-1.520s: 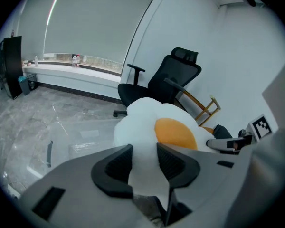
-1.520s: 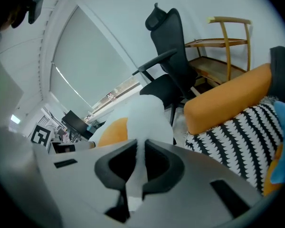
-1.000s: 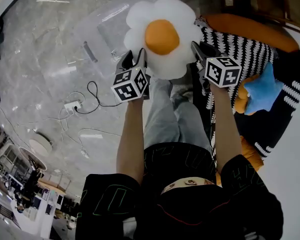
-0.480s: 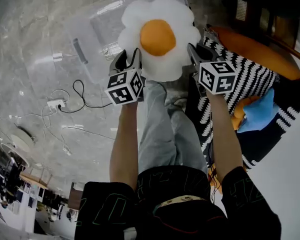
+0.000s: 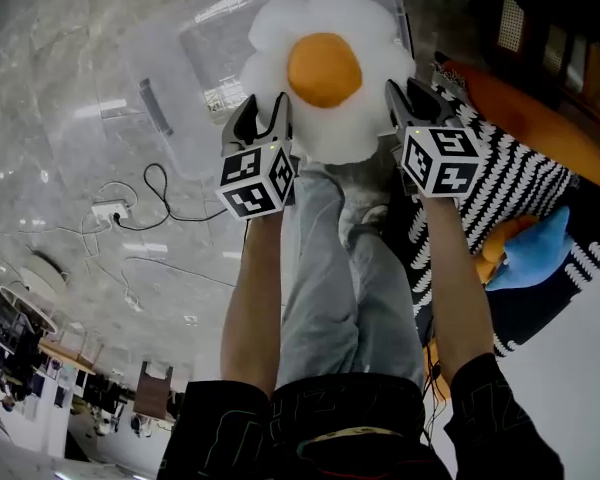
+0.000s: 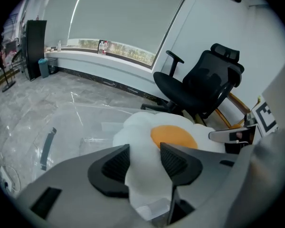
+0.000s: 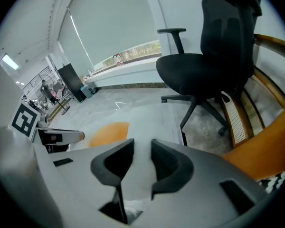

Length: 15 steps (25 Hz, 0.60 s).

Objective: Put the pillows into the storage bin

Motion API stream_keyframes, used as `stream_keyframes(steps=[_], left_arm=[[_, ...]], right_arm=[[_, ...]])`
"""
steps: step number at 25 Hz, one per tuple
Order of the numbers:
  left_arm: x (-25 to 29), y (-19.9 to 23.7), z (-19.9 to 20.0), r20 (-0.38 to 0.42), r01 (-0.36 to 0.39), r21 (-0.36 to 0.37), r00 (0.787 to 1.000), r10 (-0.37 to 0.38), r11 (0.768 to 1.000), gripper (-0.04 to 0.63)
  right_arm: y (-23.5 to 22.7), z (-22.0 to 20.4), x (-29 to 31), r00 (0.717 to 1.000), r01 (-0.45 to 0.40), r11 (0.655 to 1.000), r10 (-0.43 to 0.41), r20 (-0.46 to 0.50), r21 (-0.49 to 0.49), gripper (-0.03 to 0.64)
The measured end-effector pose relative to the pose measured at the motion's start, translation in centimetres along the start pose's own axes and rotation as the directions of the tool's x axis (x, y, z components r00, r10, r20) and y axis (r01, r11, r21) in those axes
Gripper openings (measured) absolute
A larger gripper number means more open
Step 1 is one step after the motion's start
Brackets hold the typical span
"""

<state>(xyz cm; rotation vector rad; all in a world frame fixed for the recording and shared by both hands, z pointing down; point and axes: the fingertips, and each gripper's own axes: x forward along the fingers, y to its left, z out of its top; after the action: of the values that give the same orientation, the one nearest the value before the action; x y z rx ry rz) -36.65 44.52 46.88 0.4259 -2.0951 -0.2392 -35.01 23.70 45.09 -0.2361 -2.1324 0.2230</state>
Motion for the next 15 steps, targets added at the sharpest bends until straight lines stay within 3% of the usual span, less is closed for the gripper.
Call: stream_keyframes(steps=[2, 5, 9, 11, 15], left_arm=[[0.6, 0.8, -0.3, -0.021, -0.032, 0.028, 0.999, 0.033, 0.999, 0.232], [1.4, 1.7, -1.1, -0.052, -0.037, 0.009, 0.998, 0.037, 0.999, 0.256], [1.6, 0.5, -1.4, -0.06, 0.006, 0.016, 0.998, -0.005, 1.0, 0.233], [1.4, -1.0, -1.3, -0.06, 0.041, 0.027, 0.997, -0.039, 0.999, 0.187], [1.5, -4.3, -1.3, -0.077, 0.096, 0.044, 0.993, -0.092, 0.994, 0.107]], right_arm=[[-0.7, 0.0, 0.3, 0.998, 0.035, 0.999, -0.036, 0.045, 0.023, 0.149], [-1.1, -0.7, 0.6, 0.997, 0.039, 0.997, -0.043, 0.06, 0.06, 0.149], [-1.3, -1.9, -0.4, 0.997, 0.023, 0.996, -0.029, 0.071, 0.086, 0.149], [-1.4, -2.4, -1.4, 0.997, 0.014, 0.994, -0.022, 0.078, 0.111, 0.146], [-1.9, -3.2, -3.9, 0.993, 0.013, 0.99, -0.028, 0.111, 0.14, 0.015]])
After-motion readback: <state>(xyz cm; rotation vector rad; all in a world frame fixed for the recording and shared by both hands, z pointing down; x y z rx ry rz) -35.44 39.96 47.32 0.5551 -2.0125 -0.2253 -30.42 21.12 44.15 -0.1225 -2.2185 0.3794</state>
